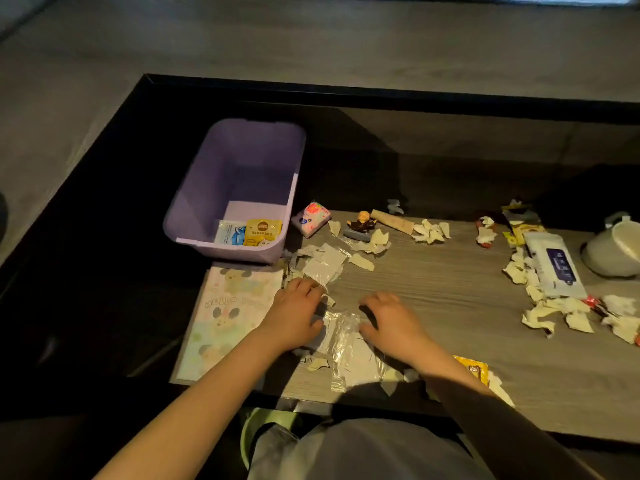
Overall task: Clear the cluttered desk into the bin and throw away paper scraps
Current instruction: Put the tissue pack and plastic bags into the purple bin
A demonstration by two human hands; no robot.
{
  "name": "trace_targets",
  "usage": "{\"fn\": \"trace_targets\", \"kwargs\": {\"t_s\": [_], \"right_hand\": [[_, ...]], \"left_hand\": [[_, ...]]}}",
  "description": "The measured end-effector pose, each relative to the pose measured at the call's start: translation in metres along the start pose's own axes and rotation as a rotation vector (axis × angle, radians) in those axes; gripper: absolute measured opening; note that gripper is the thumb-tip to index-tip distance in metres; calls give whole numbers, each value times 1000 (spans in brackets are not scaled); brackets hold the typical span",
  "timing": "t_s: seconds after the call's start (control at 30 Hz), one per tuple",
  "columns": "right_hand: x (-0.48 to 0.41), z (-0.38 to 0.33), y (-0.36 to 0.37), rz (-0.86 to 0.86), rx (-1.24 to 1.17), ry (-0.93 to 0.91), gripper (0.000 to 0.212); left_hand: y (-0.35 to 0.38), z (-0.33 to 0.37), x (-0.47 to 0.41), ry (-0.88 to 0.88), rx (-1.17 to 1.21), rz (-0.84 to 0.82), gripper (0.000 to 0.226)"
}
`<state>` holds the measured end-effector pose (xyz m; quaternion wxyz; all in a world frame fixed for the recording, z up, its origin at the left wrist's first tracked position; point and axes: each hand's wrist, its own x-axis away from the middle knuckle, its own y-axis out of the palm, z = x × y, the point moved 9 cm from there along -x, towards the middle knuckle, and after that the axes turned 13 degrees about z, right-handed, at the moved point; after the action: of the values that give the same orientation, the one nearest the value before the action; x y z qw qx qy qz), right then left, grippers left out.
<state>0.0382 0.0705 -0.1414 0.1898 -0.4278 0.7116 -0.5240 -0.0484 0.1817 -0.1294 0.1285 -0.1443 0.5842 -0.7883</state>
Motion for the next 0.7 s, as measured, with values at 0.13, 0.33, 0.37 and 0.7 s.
{"fn": "trace_targets", "kwargs": {"t_s": [0.13, 0.33, 0.37, 0.7], "right_hand": [[18, 9, 21, -120, 132, 63, 101], [17, 12, 31, -108, 179, 137, 101], [16, 13, 32, -114, 159, 159, 100], [2, 26, 31, -186, 60, 311, 66]], "left_hand": [[28, -2, -3, 22, -144, -213, 76], [40, 3, -7, 46, -251, -255, 76], [39, 3, -8, 43, -256, -252, 76], [38, 5, -12, 17, -292, -258, 71]]}}
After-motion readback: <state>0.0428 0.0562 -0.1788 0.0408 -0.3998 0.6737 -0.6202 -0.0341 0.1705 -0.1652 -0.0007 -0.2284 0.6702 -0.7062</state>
